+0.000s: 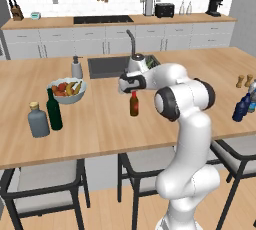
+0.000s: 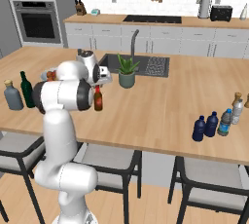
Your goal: Move the plastic bottles in the middle to the plastics group, and the glass bottles in the middle to the glass group.
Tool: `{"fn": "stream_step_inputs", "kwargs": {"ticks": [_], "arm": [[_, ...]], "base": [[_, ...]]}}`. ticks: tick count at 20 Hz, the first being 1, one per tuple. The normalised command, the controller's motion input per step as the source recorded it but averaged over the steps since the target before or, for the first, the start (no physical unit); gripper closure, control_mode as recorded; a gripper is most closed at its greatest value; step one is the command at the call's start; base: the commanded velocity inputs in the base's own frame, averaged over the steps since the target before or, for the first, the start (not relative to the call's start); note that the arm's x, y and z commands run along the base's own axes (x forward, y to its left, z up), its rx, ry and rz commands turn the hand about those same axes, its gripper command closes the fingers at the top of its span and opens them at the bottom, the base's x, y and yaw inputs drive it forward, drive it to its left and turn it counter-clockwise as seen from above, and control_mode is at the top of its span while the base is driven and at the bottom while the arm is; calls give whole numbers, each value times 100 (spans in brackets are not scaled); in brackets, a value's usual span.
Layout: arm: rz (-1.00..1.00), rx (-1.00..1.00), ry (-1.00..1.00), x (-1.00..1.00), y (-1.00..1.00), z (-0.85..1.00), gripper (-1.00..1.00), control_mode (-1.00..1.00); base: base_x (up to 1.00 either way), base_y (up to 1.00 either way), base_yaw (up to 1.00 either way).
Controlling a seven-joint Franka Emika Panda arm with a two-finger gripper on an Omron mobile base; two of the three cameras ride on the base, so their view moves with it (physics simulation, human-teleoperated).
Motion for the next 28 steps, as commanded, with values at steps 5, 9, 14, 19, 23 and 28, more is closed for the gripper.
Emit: {"fn": "stream_step_inputs", "kwargs": {"ticks": [5,9,14,19,23,28], "arm": [[0,5,-8,-50,8,14,100,-100],[0,1,-3,-66,40,33,100,-100],[8,2,-3,-78,52,33,100,-100],[4,1,-1,-58,83,30,100,-100],[1,0,0,-37,93,28,100,-100],[2,1,0,-32,85,17,100,-100]], "base": [[0,0,0],[0,0,0],[0,0,0],[0,0,0],[0,0,0],[0,0,0]]}}
